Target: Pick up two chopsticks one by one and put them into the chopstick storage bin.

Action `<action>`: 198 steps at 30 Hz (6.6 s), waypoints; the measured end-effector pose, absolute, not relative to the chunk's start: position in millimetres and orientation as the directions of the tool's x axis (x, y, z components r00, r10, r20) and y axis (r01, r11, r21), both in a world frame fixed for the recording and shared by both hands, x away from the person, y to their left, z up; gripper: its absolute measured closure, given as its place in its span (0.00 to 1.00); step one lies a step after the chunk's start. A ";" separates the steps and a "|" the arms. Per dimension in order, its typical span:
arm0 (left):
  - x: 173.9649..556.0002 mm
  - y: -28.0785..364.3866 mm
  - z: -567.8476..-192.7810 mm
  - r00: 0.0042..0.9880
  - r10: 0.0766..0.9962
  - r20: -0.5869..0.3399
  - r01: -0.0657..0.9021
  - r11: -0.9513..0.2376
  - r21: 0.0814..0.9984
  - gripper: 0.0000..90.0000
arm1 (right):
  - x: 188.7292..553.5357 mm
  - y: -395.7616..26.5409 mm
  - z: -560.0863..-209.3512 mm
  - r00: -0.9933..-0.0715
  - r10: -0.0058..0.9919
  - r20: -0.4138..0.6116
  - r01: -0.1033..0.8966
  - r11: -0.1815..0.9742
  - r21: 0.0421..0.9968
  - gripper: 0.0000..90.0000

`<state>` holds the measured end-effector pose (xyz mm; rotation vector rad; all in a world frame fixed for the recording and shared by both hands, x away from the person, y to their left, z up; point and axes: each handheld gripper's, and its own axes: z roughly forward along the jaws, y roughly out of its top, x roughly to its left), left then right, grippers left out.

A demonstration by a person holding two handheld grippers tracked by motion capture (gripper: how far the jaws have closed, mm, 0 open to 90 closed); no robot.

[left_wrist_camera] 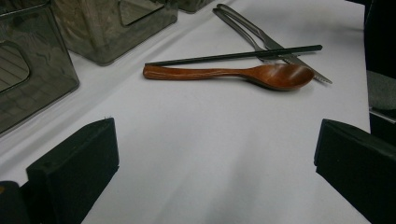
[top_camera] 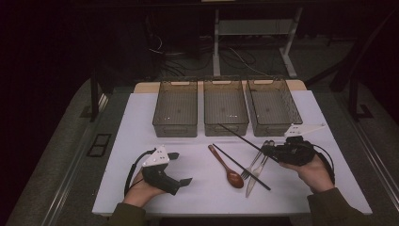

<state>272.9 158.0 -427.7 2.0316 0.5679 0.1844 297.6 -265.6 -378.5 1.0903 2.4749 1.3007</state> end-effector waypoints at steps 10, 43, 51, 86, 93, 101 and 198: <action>272.2 156.4 -428.0 0.881 0.463 -0.097 0.312 -0.417 0.854 0.00 | 308.7 -250.8 -371.5 -0.725 0.663 0.185 0.527 0.362 0.769 0.96; 271.0 153.8 -428.1 0.883 0.459 -0.096 0.307 -0.410 0.859 0.00 | 365.8 -185.0 -347.0 -0.697 0.699 0.161 0.542 0.366 0.757 0.96; 271.0 154.3 -427.5 0.884 0.457 -0.098 0.307 -0.409 0.859 0.00 | 383.9 -161.1 -345.4 -0.691 0.704 0.161 0.553 0.372 0.746 0.96; 270.2 153.2 -424.8 0.894 0.440 -0.085 0.286 -0.413 0.865 0.00 | 460.6 -38.2 -355.0 -0.658 0.744 0.114 0.608 0.436 0.663 0.96; 269.7 152.7 -424.6 0.895 0.439 -0.085 0.285 -0.413 0.865 0.00 | 469.4 -16.4 -360.6 -0.652 0.751 0.105 0.619 0.448 0.645 0.96; 269.8 152.7 -424.6 0.894 0.439 -0.092 0.290 -0.408 0.866 0.00 | 477.3 -1.6 -368.4 -0.647 0.754 0.113 0.636 0.453 0.625 0.95; 270.1 151.9 -426.4 0.891 0.447 -0.084 0.295 -0.427 0.855 0.00 | 302.2 -232.4 -392.5 -0.730 0.665 0.155 0.530 0.409 0.743 0.52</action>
